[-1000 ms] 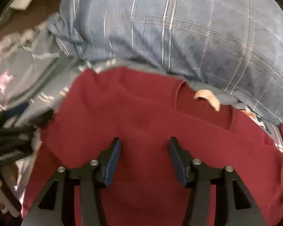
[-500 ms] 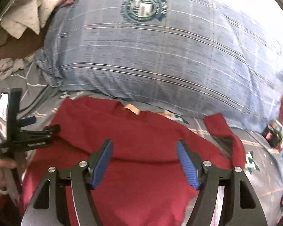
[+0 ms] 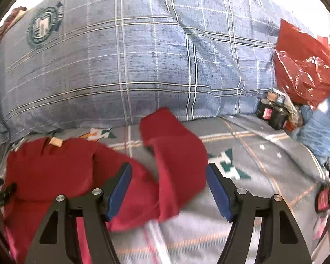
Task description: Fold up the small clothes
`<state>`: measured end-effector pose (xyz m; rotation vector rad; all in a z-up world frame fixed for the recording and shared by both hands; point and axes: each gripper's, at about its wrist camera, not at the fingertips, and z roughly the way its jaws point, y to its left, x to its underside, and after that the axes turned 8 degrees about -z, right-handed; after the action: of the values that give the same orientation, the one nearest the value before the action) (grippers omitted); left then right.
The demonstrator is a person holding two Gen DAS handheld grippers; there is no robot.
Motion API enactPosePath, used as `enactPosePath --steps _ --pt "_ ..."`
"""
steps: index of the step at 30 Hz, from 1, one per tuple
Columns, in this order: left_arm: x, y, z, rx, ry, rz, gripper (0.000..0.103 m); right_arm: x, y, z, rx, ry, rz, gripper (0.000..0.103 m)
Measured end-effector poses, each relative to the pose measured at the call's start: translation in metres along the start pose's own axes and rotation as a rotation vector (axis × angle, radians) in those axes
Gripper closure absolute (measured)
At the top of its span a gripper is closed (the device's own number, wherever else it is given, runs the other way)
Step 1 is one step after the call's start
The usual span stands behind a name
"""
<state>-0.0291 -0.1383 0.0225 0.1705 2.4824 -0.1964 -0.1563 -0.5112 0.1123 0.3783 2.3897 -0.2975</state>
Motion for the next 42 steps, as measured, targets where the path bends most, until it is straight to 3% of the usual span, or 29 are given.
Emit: enactPosePath --steps 3,6,8,9,10,12,16,20,22,24,27,30,33,35,42 --pt "0.002 -0.001 0.004 -0.004 0.000 -0.004 0.000 -0.019 0.009 0.034 -0.019 0.028 -0.046 0.032" --pt "0.005 -0.006 0.007 -0.031 -0.007 0.026 0.000 -0.032 0.031 0.079 0.028 0.112 -0.166 0.032" --pt "0.006 -0.009 0.006 -0.035 -0.015 0.046 0.000 -0.030 0.036 0.108 0.073 0.186 -0.254 0.048" --pt "0.007 -0.009 0.006 -0.034 -0.016 0.051 0.000 -0.028 0.033 0.115 0.099 0.203 -0.265 0.083" --pt "0.006 -0.008 0.006 -0.031 -0.015 0.049 0.000 -0.025 0.026 0.116 0.097 0.204 -0.238 0.094" --pt "0.005 -0.006 0.006 -0.023 -0.011 0.040 0.000 -0.020 -0.007 0.098 0.023 0.142 -0.076 0.094" --pt "0.005 -0.006 0.006 -0.026 -0.013 0.036 0.000 -0.002 -0.064 0.056 0.026 0.051 0.104 0.094" --pt "0.005 -0.006 0.007 -0.029 -0.017 0.033 0.000 0.040 -0.116 0.021 0.035 0.065 0.251 0.092" --pt "0.005 -0.006 0.007 -0.032 -0.019 0.032 0.000 0.059 -0.135 0.013 0.047 0.087 0.322 0.076" --pt "0.005 -0.006 0.007 -0.033 -0.020 0.032 0.000 0.083 -0.153 0.000 0.082 0.110 0.397 0.067" --pt "0.006 -0.006 0.006 -0.032 -0.021 0.029 0.000 0.110 -0.173 -0.023 0.141 0.115 0.466 0.066" --pt "0.006 -0.006 0.007 -0.036 -0.023 0.029 0.000 0.111 -0.177 -0.044 0.057 0.047 0.526 0.064" --pt "0.006 -0.007 0.007 -0.040 -0.026 0.033 0.000 0.092 -0.163 -0.039 -0.077 0.029 0.514 0.049" --pt "0.006 -0.006 0.007 -0.038 -0.026 0.032 0.000 0.077 -0.147 -0.021 -0.146 0.056 0.493 0.048" --pt "0.005 -0.006 0.008 -0.031 -0.020 0.033 0.000 0.045 -0.108 0.056 -0.205 0.220 0.468 0.048"
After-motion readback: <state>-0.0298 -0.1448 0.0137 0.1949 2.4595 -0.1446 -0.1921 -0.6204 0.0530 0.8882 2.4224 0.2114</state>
